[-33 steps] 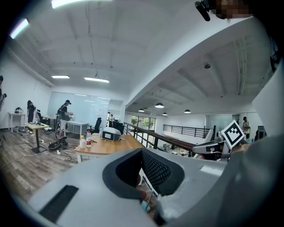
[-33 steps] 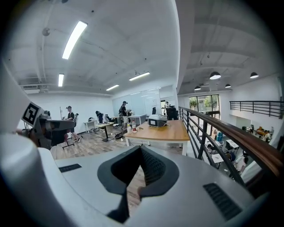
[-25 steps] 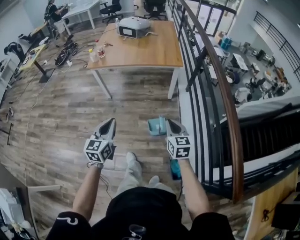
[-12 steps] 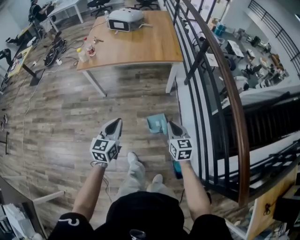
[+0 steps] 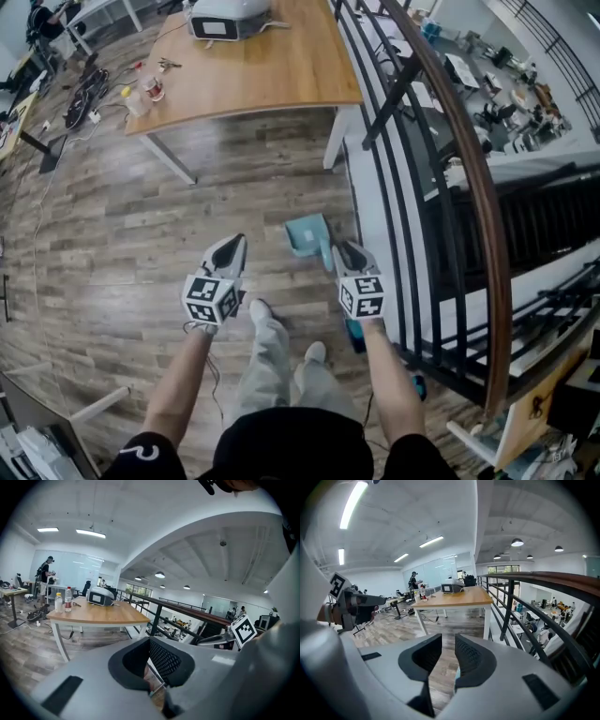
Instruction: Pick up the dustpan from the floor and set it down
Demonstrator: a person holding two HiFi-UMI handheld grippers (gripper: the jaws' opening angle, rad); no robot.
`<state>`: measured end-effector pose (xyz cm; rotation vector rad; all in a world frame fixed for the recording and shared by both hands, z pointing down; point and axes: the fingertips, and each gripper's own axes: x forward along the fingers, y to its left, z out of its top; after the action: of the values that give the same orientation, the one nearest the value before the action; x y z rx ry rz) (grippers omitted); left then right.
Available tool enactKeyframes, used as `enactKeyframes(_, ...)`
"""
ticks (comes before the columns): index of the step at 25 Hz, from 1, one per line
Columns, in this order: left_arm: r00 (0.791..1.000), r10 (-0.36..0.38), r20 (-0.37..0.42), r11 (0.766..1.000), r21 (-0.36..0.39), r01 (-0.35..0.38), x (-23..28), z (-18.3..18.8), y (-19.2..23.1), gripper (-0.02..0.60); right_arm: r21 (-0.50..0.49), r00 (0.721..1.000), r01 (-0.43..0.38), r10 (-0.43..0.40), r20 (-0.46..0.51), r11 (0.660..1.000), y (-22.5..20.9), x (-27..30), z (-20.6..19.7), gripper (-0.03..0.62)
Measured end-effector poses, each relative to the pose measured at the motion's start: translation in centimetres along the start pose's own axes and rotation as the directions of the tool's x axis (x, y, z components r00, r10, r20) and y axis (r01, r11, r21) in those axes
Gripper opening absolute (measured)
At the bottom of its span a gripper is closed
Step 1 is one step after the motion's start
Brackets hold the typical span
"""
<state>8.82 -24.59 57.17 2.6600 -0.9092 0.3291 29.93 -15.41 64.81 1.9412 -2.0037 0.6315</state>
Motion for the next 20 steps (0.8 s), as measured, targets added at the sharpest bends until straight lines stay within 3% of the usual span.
enactKeyframes(9, 0.999, -0.022, -0.036, 0.999, -0.026, 0.021, 4.5, -4.6, 3.1, -0.003, -0.011, 0.991, 0.024, -0.025, -0.129, 1.0, -1.1, 8.0, -7.5, 0.171)
enactKeyframes(14, 0.998, -0.036, -0.06, 0.998, -0.045, 0.033, 6.1, -7.0, 4.7, -0.002, -0.002, 0.969, 0.053, -0.052, -0.241, 0.999, -1.6, 11.7, -13.0, 0.223)
enactKeyframes(20, 0.994, -0.052, -0.092, 0.997, -0.054, 0.047, 7.2, -10.2, 6.0, -0.003, 0.007, 0.937, 0.091, -0.084, -0.339, 0.996, -2.6, 14.8, -18.0, 0.236)
